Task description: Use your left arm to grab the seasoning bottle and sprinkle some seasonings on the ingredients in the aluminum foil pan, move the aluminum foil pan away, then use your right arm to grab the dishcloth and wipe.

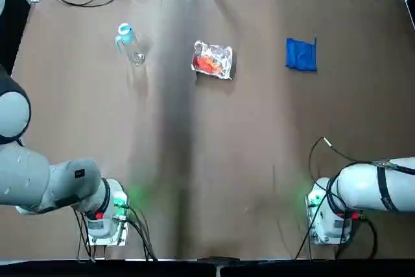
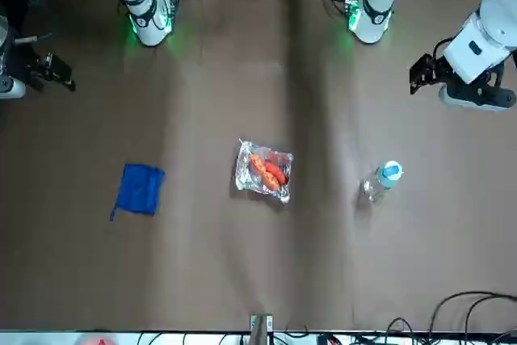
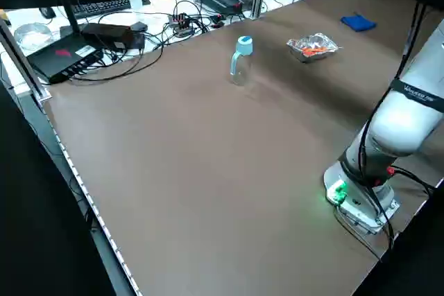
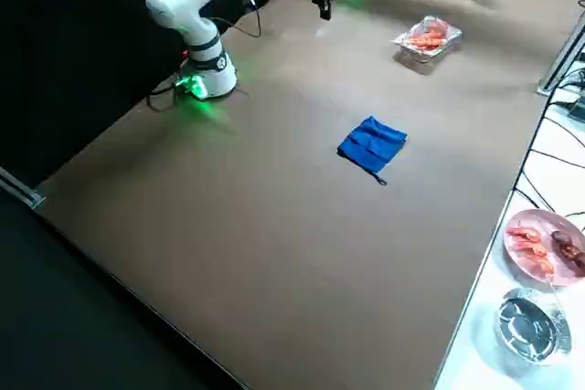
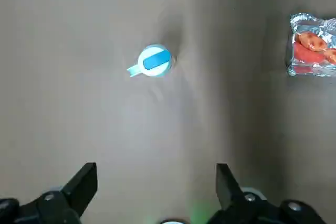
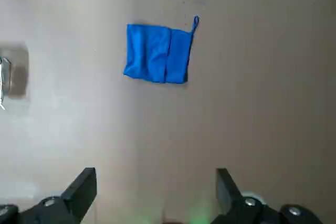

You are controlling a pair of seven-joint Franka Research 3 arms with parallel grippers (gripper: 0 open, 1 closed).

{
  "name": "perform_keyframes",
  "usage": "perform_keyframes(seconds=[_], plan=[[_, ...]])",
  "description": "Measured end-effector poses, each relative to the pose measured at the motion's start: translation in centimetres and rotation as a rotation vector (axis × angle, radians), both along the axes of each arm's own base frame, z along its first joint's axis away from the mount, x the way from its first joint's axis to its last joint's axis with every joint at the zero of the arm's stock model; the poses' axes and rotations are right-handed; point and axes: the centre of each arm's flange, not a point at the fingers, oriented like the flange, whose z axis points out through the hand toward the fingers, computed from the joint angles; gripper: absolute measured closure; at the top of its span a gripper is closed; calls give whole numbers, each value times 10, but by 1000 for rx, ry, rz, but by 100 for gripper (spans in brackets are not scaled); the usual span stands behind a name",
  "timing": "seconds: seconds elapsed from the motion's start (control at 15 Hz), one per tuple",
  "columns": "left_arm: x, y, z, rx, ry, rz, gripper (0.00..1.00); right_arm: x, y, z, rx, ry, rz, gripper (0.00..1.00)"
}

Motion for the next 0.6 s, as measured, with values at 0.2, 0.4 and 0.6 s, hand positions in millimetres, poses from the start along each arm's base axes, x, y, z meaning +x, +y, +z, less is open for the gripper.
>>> perform_keyframes(seconds=[0.2, 0.4, 0.6], plan=[[0, 0, 0, 0, 0, 2, 0, 0, 0, 0, 0, 1, 1, 0], [0, 0, 0, 0, 0, 2, 0, 0, 1, 0, 0, 1, 3, 0], [1, 11, -2, 2, 11, 22, 0, 0, 7, 0, -1, 2, 16, 0]])
